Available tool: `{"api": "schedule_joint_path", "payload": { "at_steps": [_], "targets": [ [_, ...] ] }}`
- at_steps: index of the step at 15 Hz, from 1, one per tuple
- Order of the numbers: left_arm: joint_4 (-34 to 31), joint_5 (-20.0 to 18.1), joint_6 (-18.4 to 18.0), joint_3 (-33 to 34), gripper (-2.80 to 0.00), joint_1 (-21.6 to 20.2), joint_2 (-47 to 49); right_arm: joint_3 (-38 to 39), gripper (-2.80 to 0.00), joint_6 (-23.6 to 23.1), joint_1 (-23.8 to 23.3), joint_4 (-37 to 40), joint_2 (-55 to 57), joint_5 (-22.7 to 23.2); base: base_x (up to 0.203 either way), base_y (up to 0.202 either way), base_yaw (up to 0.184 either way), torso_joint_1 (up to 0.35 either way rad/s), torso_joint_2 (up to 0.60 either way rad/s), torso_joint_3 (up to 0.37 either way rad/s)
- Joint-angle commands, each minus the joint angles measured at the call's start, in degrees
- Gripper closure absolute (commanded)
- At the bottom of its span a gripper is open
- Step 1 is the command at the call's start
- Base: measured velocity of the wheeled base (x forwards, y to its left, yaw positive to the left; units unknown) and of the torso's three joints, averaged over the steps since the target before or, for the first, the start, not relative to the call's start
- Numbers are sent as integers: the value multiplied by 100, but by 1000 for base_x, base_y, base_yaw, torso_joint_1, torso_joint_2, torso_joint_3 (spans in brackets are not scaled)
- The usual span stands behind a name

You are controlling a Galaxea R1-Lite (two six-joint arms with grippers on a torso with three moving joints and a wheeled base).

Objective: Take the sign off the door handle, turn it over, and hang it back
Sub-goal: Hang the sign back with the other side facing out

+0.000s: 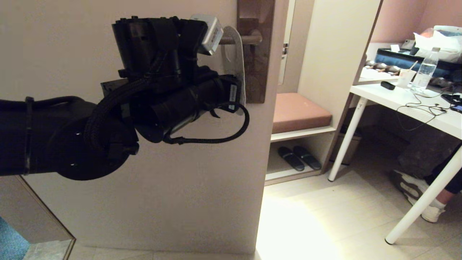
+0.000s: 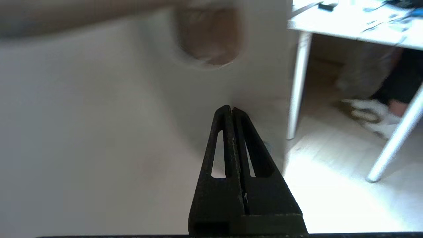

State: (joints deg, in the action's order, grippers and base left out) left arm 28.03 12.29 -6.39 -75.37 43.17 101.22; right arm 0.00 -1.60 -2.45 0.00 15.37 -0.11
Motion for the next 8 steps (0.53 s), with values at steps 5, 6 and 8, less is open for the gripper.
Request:
{"api": "schedule_joint_path", "payload": {
  "at_steps": [5, 6, 8],
  "targets": [
    [10, 23, 31, -188, 0, 350, 158, 0, 0, -7, -1, 0, 1, 2, 0, 0, 0, 0, 0, 0],
    [17, 28, 40, -188, 0, 355, 197, 0, 0, -7, -1, 0, 1, 2, 0, 0, 0, 0, 0, 0],
    [10, 29, 50, -171, 0, 359, 214, 0, 0, -7, -2, 0, 2, 2, 0, 0, 0, 0, 0, 0]
  ]
}}
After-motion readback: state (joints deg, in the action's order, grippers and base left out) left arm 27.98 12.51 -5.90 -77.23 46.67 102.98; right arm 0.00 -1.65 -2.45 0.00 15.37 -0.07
